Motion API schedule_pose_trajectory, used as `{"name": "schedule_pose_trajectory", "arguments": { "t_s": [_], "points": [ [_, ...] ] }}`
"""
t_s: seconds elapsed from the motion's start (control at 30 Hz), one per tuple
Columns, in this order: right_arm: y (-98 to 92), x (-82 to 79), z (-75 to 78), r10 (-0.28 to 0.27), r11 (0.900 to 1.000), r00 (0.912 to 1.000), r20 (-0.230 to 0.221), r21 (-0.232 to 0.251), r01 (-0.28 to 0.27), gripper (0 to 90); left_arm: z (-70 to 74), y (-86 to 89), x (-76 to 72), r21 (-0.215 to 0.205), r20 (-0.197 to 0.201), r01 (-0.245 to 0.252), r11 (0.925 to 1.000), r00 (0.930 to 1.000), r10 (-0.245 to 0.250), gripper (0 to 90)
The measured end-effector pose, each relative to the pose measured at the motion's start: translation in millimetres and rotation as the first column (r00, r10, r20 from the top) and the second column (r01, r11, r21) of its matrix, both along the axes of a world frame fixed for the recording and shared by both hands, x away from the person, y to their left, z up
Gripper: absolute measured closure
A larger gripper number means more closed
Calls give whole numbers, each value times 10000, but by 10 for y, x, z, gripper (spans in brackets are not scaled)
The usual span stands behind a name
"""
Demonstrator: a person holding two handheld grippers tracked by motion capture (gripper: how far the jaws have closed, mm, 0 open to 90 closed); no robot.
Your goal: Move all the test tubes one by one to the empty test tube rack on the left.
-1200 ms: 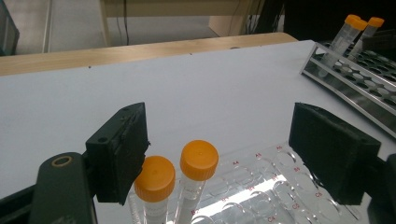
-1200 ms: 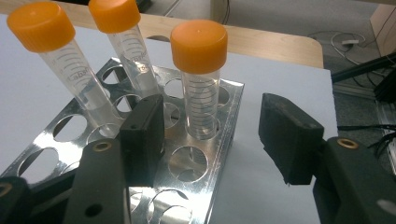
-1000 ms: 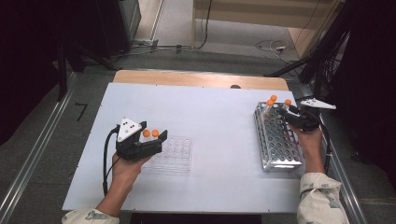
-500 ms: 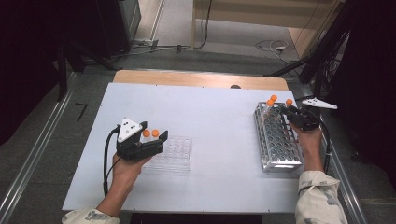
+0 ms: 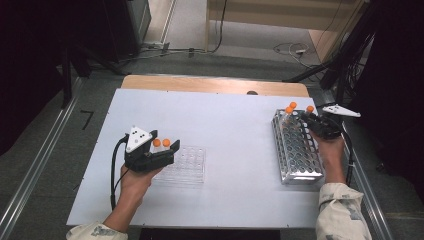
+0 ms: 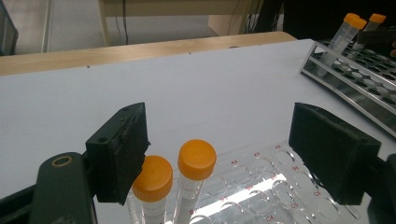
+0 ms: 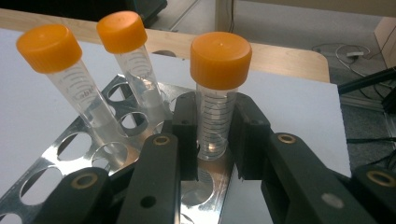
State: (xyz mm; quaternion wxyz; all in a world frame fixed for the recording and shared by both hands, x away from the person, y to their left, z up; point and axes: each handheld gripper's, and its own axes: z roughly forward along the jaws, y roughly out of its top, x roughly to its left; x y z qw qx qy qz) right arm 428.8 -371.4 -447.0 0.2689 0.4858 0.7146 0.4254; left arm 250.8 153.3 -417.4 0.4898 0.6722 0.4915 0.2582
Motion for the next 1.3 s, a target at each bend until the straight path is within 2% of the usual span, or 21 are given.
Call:
{"name": "schedule_pose_trajectory", "arguments": {
  "t_s": [0.7,0.9,1.3],
  "points": [
    [19,-75,235,-151,9997,9982,578,-164,161,716,11,4,-10,10,25,23,10000,10000,-23,199],
    [10,-115,327,-193,9997,9962,849,-118,204,717,11,-2,-11,28,32,22,10000,10000,-22,199],
    [-18,-208,508,-137,9999,9942,1067,32,134,717,9,-2,-10,23,8,24,10000,10000,-24,198]
  ]
}}
